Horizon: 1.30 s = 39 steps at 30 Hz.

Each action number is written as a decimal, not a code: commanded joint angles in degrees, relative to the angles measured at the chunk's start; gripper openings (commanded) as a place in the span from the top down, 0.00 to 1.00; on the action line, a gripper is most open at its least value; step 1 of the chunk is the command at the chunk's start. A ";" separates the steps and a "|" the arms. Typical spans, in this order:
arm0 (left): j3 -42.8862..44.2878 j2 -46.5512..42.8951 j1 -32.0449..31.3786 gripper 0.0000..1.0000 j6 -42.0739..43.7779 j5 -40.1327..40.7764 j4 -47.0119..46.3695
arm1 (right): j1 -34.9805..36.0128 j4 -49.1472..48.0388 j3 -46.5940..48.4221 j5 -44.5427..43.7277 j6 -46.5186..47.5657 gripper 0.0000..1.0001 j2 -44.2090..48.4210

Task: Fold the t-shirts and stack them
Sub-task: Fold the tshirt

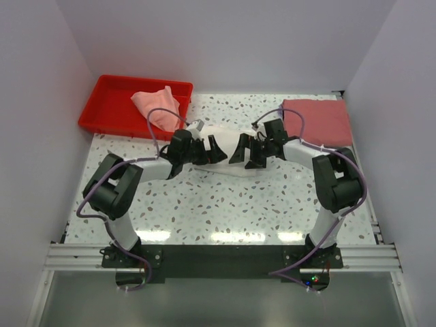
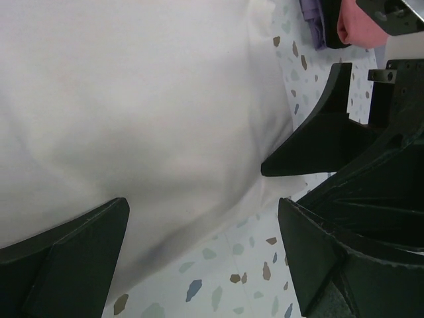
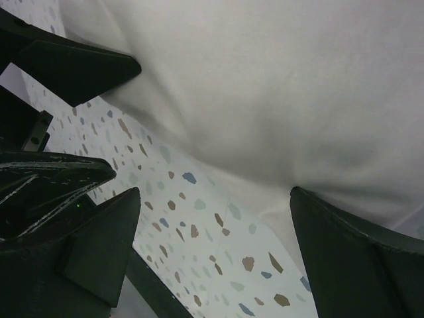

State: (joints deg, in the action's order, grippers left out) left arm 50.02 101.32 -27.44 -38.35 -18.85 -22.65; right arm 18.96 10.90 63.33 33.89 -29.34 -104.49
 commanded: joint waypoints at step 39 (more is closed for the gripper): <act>-10.64 -41.53 3.97 0.00 1.88 20.06 21.77 | -5.78 10.48 -10.50 -17.91 -3.16 0.01 34.53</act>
State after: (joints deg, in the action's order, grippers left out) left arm 41.28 66.65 -23.68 -36.38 -3.95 -5.28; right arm 13.10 23.03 53.78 17.41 -26.15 -70.61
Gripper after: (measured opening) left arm 0.997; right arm 0.987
